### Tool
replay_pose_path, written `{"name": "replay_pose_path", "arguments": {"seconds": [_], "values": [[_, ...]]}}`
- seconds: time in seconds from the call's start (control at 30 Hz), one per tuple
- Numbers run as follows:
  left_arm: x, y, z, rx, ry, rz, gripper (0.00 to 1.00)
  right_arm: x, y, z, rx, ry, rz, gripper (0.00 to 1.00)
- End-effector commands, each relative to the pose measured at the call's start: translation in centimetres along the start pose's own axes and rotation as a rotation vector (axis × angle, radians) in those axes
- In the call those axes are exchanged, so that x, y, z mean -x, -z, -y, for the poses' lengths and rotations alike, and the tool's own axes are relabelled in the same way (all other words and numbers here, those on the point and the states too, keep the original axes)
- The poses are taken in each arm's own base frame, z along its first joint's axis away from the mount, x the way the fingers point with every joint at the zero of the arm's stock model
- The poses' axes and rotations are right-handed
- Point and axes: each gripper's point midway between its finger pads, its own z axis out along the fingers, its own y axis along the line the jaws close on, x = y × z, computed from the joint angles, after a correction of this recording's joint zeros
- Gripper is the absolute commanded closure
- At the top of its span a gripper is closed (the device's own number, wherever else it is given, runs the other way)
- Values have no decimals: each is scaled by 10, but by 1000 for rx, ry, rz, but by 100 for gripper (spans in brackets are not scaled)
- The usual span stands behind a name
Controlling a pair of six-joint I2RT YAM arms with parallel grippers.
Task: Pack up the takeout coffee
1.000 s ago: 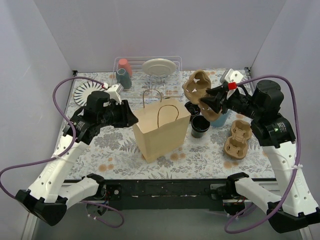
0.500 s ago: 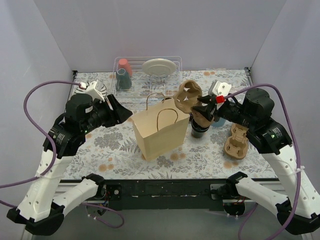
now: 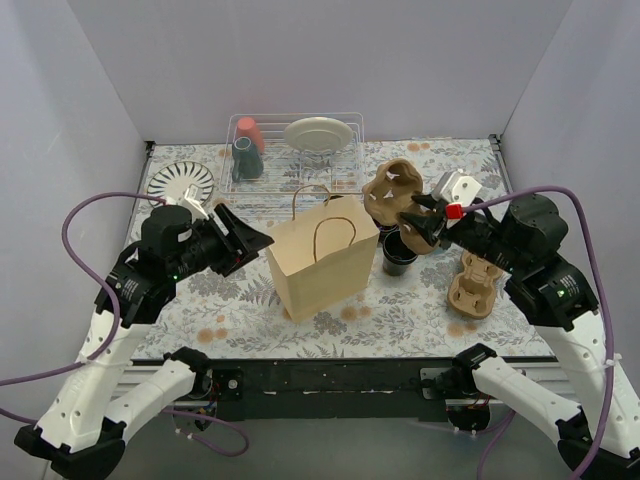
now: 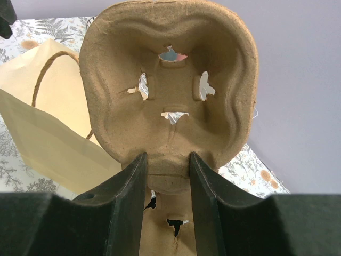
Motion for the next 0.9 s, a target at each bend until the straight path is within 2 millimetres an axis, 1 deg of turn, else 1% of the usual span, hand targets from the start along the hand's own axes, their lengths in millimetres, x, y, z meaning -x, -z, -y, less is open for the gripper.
{"name": "replay_pose_path", "arguments": {"seconds": [0.0,0.03,0.07,0.1,0.17,0.27,0.37,0.47,0.5,0.53,0.67,0.8,0.83,0.87], "values": [[-14,2,5,-25,91,-73,43,5,1,7,-41,35,30,67],[-19,1,4,-29,100,-95,44,4,0,8,-44,37,29,67],[-21,1,8,-53,106,-111,44,4,0,8,-44,37,29,67],[-22,0,7,-51,124,-115,45,5,0,7,-41,35,30,67],[-27,0,2,-37,132,-132,47,6,0,6,-35,35,36,67],[-32,-1,-7,12,139,-159,47,7,2,7,-43,28,43,67],[-31,-2,-7,17,147,-154,47,4,4,3,-39,19,50,67],[-33,-10,-10,34,147,-172,49,-2,5,2,-45,20,38,67],[-34,-12,-11,36,146,-178,51,-3,5,1,-44,21,35,67],[-35,-14,-12,37,143,-186,53,-5,5,1,-42,22,25,67],[-42,-19,-16,50,115,-209,61,-5,5,2,-41,25,18,68],[-49,-27,-20,61,48,-255,62,-3,4,2,-38,25,22,68],[-50,-31,-23,83,40,-276,62,-2,5,2,-36,25,23,68],[-52,-33,-22,91,24,-285,64,-2,5,1,-35,25,23,68]]}}
